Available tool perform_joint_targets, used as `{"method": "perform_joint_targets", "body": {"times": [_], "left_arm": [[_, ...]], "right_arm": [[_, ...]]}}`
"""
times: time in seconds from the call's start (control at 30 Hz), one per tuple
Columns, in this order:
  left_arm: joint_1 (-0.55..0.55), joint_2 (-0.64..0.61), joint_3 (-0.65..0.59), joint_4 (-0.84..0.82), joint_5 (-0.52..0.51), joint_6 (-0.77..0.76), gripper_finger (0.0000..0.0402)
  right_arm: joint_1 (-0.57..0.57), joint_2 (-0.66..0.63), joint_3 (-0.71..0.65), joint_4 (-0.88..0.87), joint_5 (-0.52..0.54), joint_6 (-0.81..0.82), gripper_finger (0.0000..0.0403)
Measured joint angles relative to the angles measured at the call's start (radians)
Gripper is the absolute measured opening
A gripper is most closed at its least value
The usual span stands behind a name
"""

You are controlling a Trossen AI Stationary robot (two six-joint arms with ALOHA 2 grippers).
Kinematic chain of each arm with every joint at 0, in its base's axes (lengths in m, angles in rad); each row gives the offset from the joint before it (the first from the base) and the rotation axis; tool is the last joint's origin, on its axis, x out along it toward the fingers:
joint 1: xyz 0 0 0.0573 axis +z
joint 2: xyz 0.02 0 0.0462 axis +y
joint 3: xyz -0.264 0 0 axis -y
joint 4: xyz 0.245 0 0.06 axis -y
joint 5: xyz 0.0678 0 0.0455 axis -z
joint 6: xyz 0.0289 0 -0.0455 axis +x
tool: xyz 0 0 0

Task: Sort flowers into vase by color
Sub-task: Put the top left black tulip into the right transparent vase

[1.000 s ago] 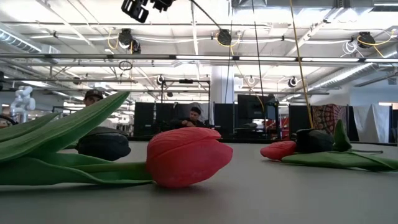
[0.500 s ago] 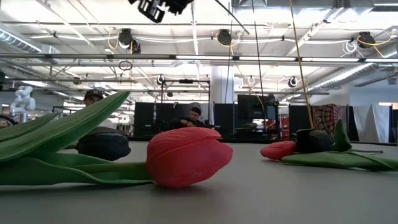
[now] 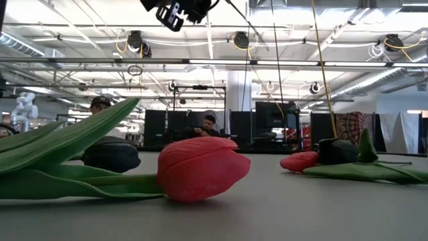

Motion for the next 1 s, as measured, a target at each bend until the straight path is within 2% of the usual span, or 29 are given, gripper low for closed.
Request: {"method": "perform_joint_targets", "body": {"times": [0.2,0.5,0.73,0.87,1.0], "left_arm": [[-0.003,0.0,0.0,0.106,0.002,-0.109,0.0011],[-0.02,0.0,0.0,0.126,0.001,-0.114,0.0011],[-0.02,0.0,0.0,0.128,-0.005,-0.114,0.0011],[-0.02,0.0,0.0,0.129,-0.006,-0.114,0.0011],[-0.02,0.0,0.0,0.129,-0.007,-0.113,0.0011]], "right_arm": [[0.0,0.0,0.0,-0.009,0.047,-0.027,0.016],[0.001,0.0,0.0,-0.015,0.106,-0.053,0.016],[0.001,0.0,0.0,-0.006,0.105,-0.053,0.0158],[0.002,0.0,0.0,-0.005,0.102,-0.053,0.0135],[0.002,0.0,0.0,-0.005,0.1,-0.053,0.0094]]}}
